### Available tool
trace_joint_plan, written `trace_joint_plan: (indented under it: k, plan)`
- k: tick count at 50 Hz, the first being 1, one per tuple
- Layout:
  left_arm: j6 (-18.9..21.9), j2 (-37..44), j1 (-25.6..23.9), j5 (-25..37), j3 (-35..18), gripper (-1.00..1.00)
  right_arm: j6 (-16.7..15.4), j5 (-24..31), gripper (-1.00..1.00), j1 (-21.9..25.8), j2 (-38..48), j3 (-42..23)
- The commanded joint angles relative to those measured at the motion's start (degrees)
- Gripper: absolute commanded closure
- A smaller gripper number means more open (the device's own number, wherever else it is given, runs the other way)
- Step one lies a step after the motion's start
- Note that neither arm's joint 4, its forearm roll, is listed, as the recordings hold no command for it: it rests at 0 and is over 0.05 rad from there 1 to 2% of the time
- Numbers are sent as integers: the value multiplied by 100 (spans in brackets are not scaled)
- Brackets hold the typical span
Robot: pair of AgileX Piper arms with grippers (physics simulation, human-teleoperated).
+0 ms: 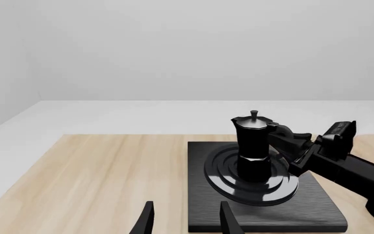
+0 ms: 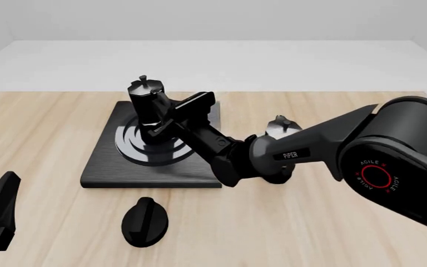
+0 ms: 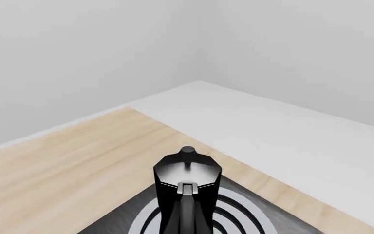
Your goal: Put the right moka pot on the stove.
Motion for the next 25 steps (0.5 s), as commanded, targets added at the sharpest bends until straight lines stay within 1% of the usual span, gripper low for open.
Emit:
trace_joint_plan:
  k: [1,13,20,21,25]
  plan:
    - [0,0,0,0,0,-100,71,-68,100,-59,51,-208]
    - [0,0,0,0,0,-100,100,-97,100,-115,38,-96]
    - [0,0,0,0,0,-100,89,-175,100,-100,-10,83]
    - [0,0,0,0,0,-100,79,-155,-100,-123,-16,89]
    - [0,0,0,0,0,-100,99,-199,-100,-127,-88,196]
